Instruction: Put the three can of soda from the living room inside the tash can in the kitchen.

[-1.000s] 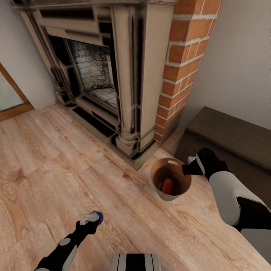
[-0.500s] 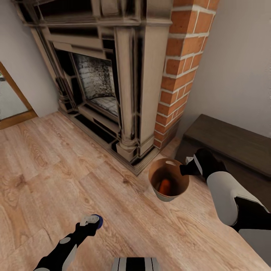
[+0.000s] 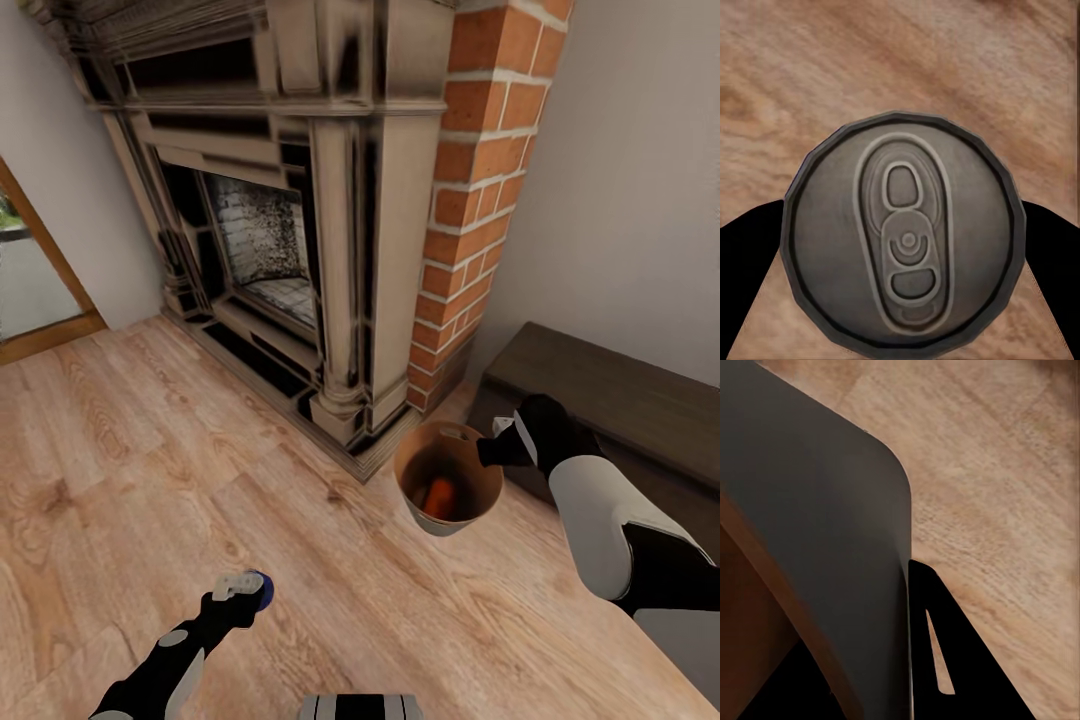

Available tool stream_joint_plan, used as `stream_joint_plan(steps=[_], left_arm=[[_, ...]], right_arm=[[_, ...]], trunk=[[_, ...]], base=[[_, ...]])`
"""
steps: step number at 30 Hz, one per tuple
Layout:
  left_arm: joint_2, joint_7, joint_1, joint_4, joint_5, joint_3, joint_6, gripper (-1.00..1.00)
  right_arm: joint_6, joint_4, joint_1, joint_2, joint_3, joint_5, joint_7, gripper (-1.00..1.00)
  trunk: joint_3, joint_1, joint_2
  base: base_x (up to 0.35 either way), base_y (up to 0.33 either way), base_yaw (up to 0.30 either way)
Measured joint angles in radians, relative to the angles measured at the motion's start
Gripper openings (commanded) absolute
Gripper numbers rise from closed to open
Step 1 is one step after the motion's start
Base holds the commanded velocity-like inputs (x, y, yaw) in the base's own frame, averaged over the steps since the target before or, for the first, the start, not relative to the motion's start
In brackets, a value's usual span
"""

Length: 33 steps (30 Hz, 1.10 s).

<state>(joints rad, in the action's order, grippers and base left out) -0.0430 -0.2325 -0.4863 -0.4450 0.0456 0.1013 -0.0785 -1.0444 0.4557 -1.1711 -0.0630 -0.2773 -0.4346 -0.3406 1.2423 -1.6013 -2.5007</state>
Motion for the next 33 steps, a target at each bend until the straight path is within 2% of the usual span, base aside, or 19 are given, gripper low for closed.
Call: stream_joint_plan(steps=[4,7,12,15,17,18,19,20,21,22,23,24,25,26,27,29,31,32,33], left_arm=[[0.001,-0.001,0.000,-0.002,0.000,0.000,0.005,-1.00],[-0.003,-0.067,-0.002,-0.054,-0.007,0.001,0.084,-1.00],[-0.009,-0.144,-0.003,-0.234,-0.012,0.006,0.241,-1.00],[-0.026,-0.259,-0.007,-0.474,-0.019,0.011,0.431,-1.00],[-0.056,-0.294,-0.013,-0.628,-0.019,0.013,0.576,-1.00],[-0.068,-0.299,-0.018,-0.670,-0.023,0.013,0.621,-1.00],[-0.093,-0.309,-0.037,-0.734,-0.024,0.013,0.711,-1.00],[-0.106,-0.318,-0.053,-0.778,-0.050,0.012,0.768,-1.00],[-0.126,-0.341,-0.088,-0.824,-0.054,0.011,0.863,-1.00],[-0.141,-0.379,-0.140,-0.866,-0.090,0.009,0.962,-1.00],[-0.150,-0.427,-0.192,-0.885,-0.101,0.007,1.033,-1.00],[-0.154,-0.452,-0.216,-0.887,-0.101,0.005,1.060,-1.00],[-0.158,-0.492,-0.268,-0.873,-0.094,-0.001,1.095,-1.00],[-0.156,-0.531,-0.350,-0.815,-0.103,-0.048,1.126,-1.00],[-0.155,-0.540,-0.375,-0.793,-0.101,-0.078,1.126,-1.00],[-0.151,-0.572,-0.464,-0.683,-0.104,-0.218,1.126,-1.00],[-0.141,-0.603,-0.532,-0.588,-0.101,-0.277,1.126,-1.00],[-0.117,-0.647,-0.607,-0.477,-0.097,-0.328,1.124,-1.00],[-0.105,-0.662,-0.630,-0.445,-0.110,-0.345,1.126,-1.00]], right_arm=[[0.000,0.000,0.001,0.001,0.001,-0.001,0.000,-1.00],[0.000,0.000,0.001,0.001,0.001,0.001,0.000,-1.00],[0.000,-0.004,0.001,0.001,0.000,0.000,0.008,-1.00],[0.000,-0.008,0.001,0.004,0.002,-0.002,0.023,-1.00],[0.001,-0.011,0.001,0.013,0.001,-0.010,0.027,-1.00],[0.000,-0.012,0.002,0.016,0.000,-0.003,0.027,-1.00],[-0.001,-0.014,0.007,0.022,0.000,0.005,0.026,-1.00],[-0.002,-0.015,0.010,0.025,0.000,0.013,0.025,-1.00],[-0.001,-0.015,0.017,0.032,0.000,0.011,0.025,-1.00],[-0.001,-0.018,0.023,0.040,0.001,0.006,0.025,-1.00],[0.000,-0.024,0.028,0.048,0.002,-0.001,0.024,-1.00],[-0.001,-0.030,0.030,0.052,0.001,0.001,0.023,-1.00],[0.001,-0.048,0.032,0.058,0.001,0.001,0.021,-1.00],[0.003,-0.089,0.034,0.068,0.002,-0.007,0.019,-1.00],[0.000,-0.141,0.035,0.072,0.004,0.003,0.015,-1.00],[-0.002,-0.200,0.037,0.082,0.003,0.013,0.012,-1.00],[-0.002,-0.191,0.037,0.088,0.003,0.015,0.013,-1.00],[0.003,-0.190,0.036,0.095,0.000,0.000,0.015,-1.00],[0.000,-0.198,0.038,0.099,0.007,-0.003,0.013,-1.00]], trunk=[[-0.015,0.005,0.007],[-0.024,0.016,0.028],[-0.040,0.036,0.063],[-0.049,0.047,0.084],[-0.056,0.055,0.098],[-0.059,0.059,0.105],[-0.062,0.062,0.112],[-0.065,0.066,0.119],[-0.068,0.070,0.126],[-0.071,0.074,0.133],[-0.074,0.078,0.140],[-0.077,0.082,0.147],[-0.081,0.085,0.154],[-0.084,0.089,0.161],[-0.087,0.093,0.168],[-0.093,0.101,0.182],[-0.099,0.108,0.196],[-0.103,0.112,0.203],[-0.106,0.116,0.210]], base=[[0.000,0.000,0.000],[0.000,0.000,0.000],[0.000,0.000,0.000],[0.000,0.000,0.000],[0.000,0.000,0.000],[0.000,0.000,0.000],[0.000,0.000,0.000],[0.000,0.000,0.000],[0.000,0.000,0.000],[0.000,0.000,0.000],[0.000,0.000,0.000],[0.000,0.000,0.000],[0.000,0.000,0.000],[0.000,0.000,0.000],[0.000,0.000,0.000],[0.000,0.000,0.000],[0.000,0.000,0.000],[0.000,0.000,0.000],[0.000,0.000,0.000]])
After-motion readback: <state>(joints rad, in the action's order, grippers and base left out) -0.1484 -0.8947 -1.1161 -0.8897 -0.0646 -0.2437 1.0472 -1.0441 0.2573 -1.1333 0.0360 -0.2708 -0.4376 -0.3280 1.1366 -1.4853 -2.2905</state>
